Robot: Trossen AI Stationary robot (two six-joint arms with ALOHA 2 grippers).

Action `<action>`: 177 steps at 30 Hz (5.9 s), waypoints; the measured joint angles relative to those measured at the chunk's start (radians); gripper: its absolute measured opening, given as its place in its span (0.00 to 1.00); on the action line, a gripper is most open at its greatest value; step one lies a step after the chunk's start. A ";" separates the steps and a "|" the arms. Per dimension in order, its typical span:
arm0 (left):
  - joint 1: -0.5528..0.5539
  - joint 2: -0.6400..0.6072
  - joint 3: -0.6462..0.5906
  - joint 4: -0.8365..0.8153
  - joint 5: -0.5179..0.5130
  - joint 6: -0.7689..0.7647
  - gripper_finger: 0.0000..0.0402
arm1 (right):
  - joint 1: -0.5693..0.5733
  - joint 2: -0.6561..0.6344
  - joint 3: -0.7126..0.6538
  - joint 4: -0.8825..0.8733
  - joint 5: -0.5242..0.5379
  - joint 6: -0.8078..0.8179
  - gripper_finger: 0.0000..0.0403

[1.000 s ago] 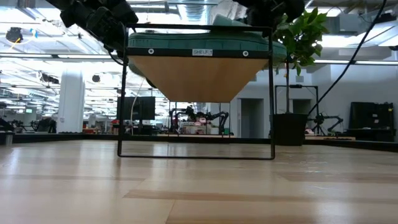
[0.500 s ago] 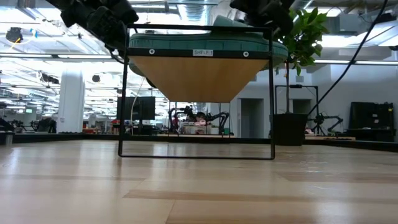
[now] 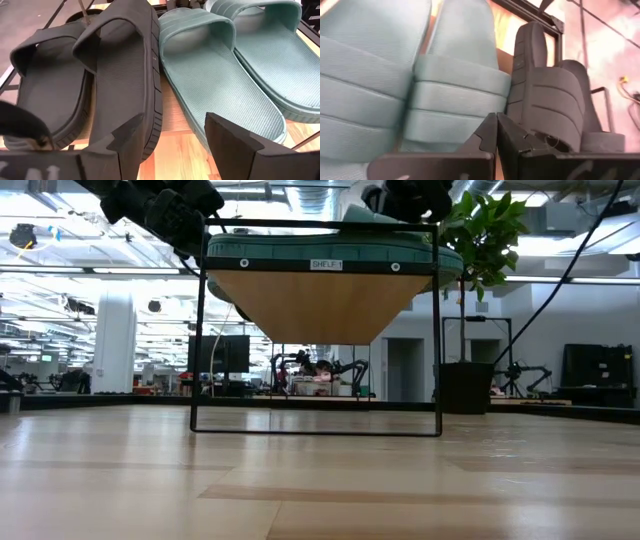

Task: Pick and place slides into the shelf
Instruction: Adjust the slippers on the shelf, then return to Home Position

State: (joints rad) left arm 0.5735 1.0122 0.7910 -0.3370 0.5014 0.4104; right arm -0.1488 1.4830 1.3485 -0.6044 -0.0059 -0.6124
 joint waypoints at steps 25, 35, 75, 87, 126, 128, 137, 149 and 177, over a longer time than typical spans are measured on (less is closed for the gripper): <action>-0.001 0.000 0.000 0.014 0.011 0.001 0.48 | -0.132 0.101 -0.001 0.040 -0.203 -0.025 0.00; -0.002 0.003 0.000 0.013 0.015 0.001 0.48 | -0.125 0.138 0.001 0.052 -0.079 -0.025 0.00; -0.024 0.004 0.000 0.014 0.037 0.007 0.48 | -0.155 0.199 0.006 0.133 -0.143 0.003 0.00; -0.024 0.004 0.000 0.013 0.039 0.006 0.48 | -0.153 0.203 0.004 0.096 -0.157 0.019 0.00; -0.023 0.004 -0.009 0.018 0.038 -0.002 0.48 | -0.188 0.227 0.000 0.108 -0.146 0.091 0.00; -0.023 0.005 -0.011 0.014 0.037 -0.005 0.48 | -0.183 0.212 -0.002 0.106 -0.118 0.085 0.00; -0.024 0.005 -0.011 0.014 0.042 -0.007 0.48 | -0.183 0.169 -0.007 0.155 -0.065 0.078 0.00; -0.024 0.005 -0.011 0.014 0.042 -0.010 0.48 | -0.163 0.167 -0.006 0.204 -0.026 0.018 0.00; 0.130 -0.399 -0.010 0.128 0.122 -0.083 0.48 | -0.122 -0.442 -0.144 0.346 -0.108 0.150 0.00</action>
State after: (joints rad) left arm 0.7031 0.6132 0.7807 -0.2092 0.6230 0.3274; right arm -0.2707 1.0407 1.2046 -0.2582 -0.1141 -0.4628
